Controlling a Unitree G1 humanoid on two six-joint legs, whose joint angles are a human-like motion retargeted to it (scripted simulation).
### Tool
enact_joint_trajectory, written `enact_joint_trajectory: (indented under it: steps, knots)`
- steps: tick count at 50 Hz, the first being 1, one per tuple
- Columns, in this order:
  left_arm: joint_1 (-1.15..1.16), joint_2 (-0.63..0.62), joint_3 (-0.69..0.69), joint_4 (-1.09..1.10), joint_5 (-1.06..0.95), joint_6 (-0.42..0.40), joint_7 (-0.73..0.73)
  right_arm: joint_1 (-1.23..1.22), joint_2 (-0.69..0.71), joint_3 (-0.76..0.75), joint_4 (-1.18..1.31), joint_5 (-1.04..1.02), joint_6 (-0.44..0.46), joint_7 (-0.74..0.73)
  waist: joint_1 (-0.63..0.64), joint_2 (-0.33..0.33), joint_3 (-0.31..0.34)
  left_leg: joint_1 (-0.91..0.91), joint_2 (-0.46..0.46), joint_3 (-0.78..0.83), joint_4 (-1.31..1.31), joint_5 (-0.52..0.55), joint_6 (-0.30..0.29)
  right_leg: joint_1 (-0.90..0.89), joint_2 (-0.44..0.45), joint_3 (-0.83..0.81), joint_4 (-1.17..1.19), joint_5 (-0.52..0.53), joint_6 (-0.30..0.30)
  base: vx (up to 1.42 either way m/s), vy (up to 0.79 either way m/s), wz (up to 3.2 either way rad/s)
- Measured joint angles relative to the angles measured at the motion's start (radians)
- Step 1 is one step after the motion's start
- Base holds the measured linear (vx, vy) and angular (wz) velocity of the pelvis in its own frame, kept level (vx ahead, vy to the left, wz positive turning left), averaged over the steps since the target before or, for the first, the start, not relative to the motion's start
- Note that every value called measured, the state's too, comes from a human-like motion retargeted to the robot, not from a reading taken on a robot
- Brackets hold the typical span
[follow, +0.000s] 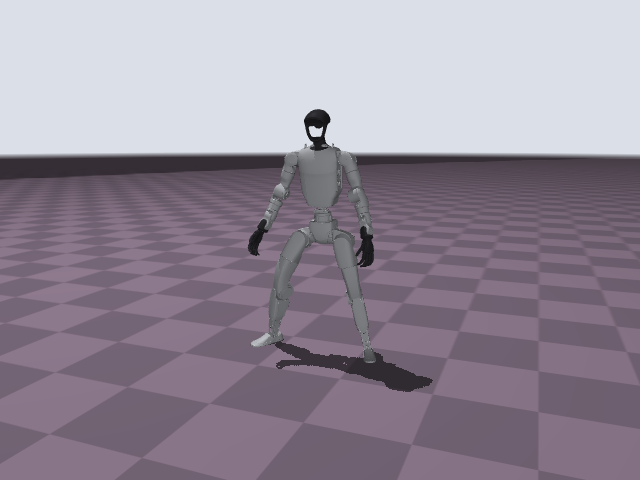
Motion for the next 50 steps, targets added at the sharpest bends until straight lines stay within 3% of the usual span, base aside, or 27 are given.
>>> enact_joint_trajectory:
  steps: [5,8,10,12,15,18,23,27,33,40,45,50]
  knots:
    - [-0.02,0.021,0.063,-0.041,0.015,0.057,0.032,0.018,0.009,0.016,-0.041,0.026,0.001,-0.026,-0.012,0.039,0.008,-0.006,-0.001,-0.006,0.008,-0.02,0.031,-0.098,0.124,0.003,0.304,-0.198,-0.059,-0.01,0.34,0.0]
    - [-0.015,0.027,0.08,-0.061,-0.008,0.056,0.045,0.017,0.012,0.019,-0.022,0.022,-0.011,-0.044,-0.018,0.025,-0.003,-0.003,-0.035,-0.001,0.004,-0.029,0.042,-0.136,0.239,0.075,0.377,-0.294,-0.06,0.03,0.23,-0.05]
    - [-0.007,0.031,0.065,-0.06,0.035,0.059,0.035,0.028,0.016,0.046,-0.01,0.089,-0.029,-0.045,-0.037,-0.011,-0.018,-0.04,-0.074,-0.002,0.099,-0.087,0.032,-0.155,0.27,0.099,0.419,-0.344,-0.066,0.06,0.2,0.2]
    - [-0.015,0.023,0.065,-0.067,0.012,0.062,-0.008,0.031,0.008,0.023,0.004,0.049,-0.014,-0.003,-0.018,-0.002,-0.04,-0.023,-0.104,-0.01,0.014,-0.037,0.061,-0.112,0.38,0.157,0.233,-0.296,-0.071,0.0,0.16,-0.04]
    - [-0.016,0.005,0.036,-0.088,0.034,0.066,-0.066,0.051,-0.012,0.018,0.015,0.071,-0.001,0.036,0.006,-0.007,-0.058,-0.027,-0.164,-0.02,0.012,-0.04,0.082,-0.045,0.411,0.195,0.041,-0.201,-0.121,0.02,0.18,0.09]
    - [-0.021,-0.021,-0.012,-0.109,0.06,0.054,-0.117,0.068,-0.041,0.009,0.036,0.07,0.005,0.075,0.053,0.011,-0.068,-0.037,-0.205,-0.043,0.019,-0.039,0.108,-0.015,0.376,0.202,-0.029,-0.163,-0.127,0.01,0.2,0.1]
    - [-0.015,-0.056,-0.099,-0.136,0.097,0.046,-0.171,0.042,-0.102,0.022,0.075,0.013,0.026,0.107,0.099,0.024,-0.057,-0.047,-0.232,-0.043,0.048,-0.069,0.147,0.025,0.301,0.211,-0.102,-0.107,-0.051,0.01,0.18,0.16]
    - [0.017,-0.037,-0.122,-0.14,0.11,0.024,-0.153,-0.011,-0.123,0.029,0.067,-0.011,0.014,0.064,0.113,0.0,-0.05,-0.042,-0.181,0.0,0.06,-0.094,0.158,0.044,0.251,0.237,-0.148,-0.089,-0.02,0.04,0.14,-0.27]
    - [0.052,0.016,-0.092,-0.101,0.094,-0.013,-0.102,-0.04,-0.102,0.027,0.009,0.012,-0.022,0.036,0.125,-0.043,-0.052,-0.036,-0.054,-0.077,0.063,-0.074,0.123,0.044,0.191,0.277,-0.144,-0.096,0.006,0.07,0.21,-0.27]
    - [0.059,0.067,-0.116,-0.084,0.112,-0.056,-0.066,-0.031,-0.106,0.045,0.023,-0.004,-0.038,0.032,0.105,-0.076,-0.062,-0.044,0.058,-0.032,0.074,-0.055,0.118,0.054,0.099,0.272,-0.154,-0.082,0.043,0.06,0.34,0.16]
    - [0.058,0.075,-0.102,-0.098,0.1,-0.074,-0.055,-0.016,-0.137,0.017,0.056,-0.017,-0.043,0.036,0.079,-0.048,-0.066,-0.058,0.082,-0.007,0.058,-0.065,0.127,0.059,0.049,0.252,-0.136,-0.074,0.052,0.03,0.51,0.28]
    - [0.056,0.041,-0.063,-0.094,0.151,-0.067,0.017,0.004,-0.174,-0.047,0.067,0.017,-0.044,0.025,0.053,0.021,-0.07,-0.064,0.087,-0.032,0.011,0.047,0.108,0.084,0.029,0.231,-0.147,-0.019,0.04,0.03,0.66,0.23]
